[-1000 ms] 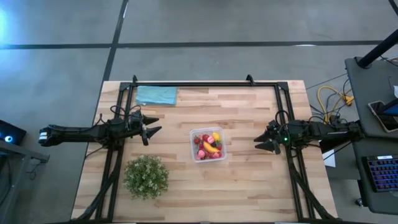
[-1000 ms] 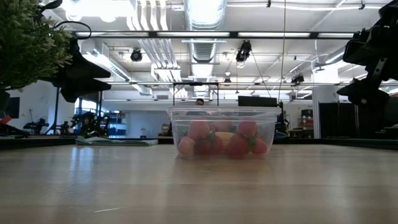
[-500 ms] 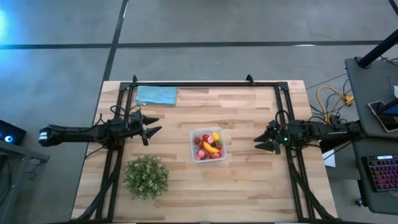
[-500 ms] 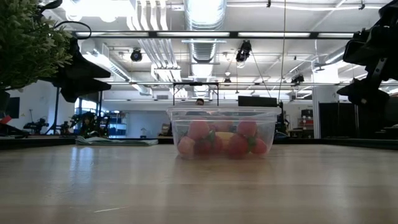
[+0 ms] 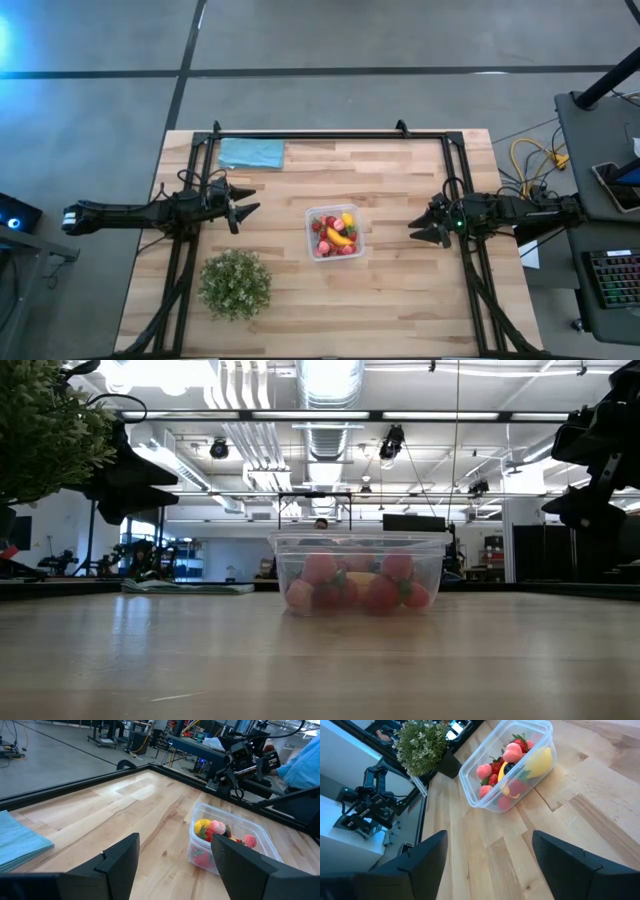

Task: Pick and placing Produce into tupperware
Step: Return to Home Position

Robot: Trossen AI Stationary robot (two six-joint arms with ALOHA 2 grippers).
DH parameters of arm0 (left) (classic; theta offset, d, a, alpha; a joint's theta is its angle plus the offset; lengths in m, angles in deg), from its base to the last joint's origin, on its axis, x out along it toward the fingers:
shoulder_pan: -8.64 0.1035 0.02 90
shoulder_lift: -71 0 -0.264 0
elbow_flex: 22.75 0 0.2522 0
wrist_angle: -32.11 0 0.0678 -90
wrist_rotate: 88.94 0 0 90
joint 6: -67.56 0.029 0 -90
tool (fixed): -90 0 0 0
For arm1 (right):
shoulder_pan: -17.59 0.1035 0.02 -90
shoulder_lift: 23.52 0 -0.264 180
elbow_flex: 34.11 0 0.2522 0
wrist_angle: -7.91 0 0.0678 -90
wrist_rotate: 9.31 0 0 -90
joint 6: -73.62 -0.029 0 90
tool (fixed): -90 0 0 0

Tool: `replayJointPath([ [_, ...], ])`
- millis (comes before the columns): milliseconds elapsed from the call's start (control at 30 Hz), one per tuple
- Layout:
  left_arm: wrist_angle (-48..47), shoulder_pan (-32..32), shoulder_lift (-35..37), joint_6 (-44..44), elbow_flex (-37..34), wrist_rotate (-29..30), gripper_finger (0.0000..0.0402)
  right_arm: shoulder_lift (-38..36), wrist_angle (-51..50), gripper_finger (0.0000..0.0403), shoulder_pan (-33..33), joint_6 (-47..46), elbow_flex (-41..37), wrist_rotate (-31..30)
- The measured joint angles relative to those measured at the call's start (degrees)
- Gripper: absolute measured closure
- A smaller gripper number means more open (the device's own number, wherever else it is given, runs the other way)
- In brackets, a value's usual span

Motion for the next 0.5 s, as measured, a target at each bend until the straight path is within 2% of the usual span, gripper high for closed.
replayJointPath([
  [500, 0.0, 0.0, 0.0, 0.0, 0.0, 0.0, 0.0169, 0.0, 0.0, 0.0119, 0.0, 0.0, 0.0, 0.0],
])
